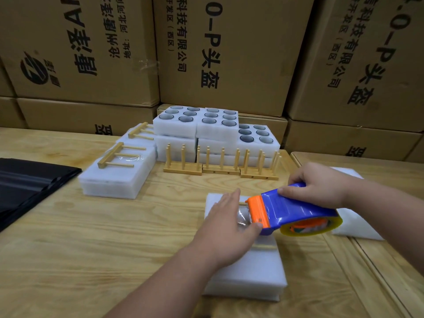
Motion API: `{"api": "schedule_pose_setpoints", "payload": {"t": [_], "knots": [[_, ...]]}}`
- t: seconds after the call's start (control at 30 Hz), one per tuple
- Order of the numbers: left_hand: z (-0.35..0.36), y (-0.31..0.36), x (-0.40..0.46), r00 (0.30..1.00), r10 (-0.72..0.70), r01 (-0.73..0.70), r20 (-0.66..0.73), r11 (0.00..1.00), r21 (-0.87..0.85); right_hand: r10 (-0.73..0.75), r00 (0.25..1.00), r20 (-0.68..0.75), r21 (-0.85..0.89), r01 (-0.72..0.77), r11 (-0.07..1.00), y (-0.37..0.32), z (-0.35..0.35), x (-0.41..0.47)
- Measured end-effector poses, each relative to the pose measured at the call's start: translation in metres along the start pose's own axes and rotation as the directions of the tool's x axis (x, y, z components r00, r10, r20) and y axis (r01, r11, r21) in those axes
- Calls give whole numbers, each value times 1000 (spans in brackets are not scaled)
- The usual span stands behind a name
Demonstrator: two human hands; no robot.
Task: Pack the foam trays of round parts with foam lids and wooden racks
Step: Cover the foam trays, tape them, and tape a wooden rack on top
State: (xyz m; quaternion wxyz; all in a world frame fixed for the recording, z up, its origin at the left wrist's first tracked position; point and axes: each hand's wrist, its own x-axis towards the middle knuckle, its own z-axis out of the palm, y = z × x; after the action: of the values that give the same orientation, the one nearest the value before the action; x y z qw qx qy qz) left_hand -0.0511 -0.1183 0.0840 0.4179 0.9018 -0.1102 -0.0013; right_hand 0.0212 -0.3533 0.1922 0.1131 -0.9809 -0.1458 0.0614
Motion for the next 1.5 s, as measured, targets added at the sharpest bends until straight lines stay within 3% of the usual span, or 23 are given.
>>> {"api": "schedule_pose_setpoints", "payload": {"t": [0.13,0.33,0.57,0.73,0.93,1.27,1.5], "knots": [[11,3,5,998,38,-47,43,974,219,-16,1000,-21,14,16,1000,11,16,1],[17,-1,5,992,73,-112,101,874,473,3,1000,-14,213,0,977,29,35,-3],[17,1,7,990,28,-96,136,842,530,-104,994,-41,460,111,881,49,69,-26],[9,9,16,967,-75,-72,244,838,541,-175,983,-55,284,184,941,62,79,-36],[20,20,27,982,-71,-38,174,831,554,-183,973,-141,226,212,951,70,87,-36],[28,12,26,982,-57,-77,181,753,653,-231,968,-103,188,247,951,77,79,-36],[28,10,26,982,-70,-59,173,762,644,-145,984,-101,101,155,983,113,64,-58]]}}
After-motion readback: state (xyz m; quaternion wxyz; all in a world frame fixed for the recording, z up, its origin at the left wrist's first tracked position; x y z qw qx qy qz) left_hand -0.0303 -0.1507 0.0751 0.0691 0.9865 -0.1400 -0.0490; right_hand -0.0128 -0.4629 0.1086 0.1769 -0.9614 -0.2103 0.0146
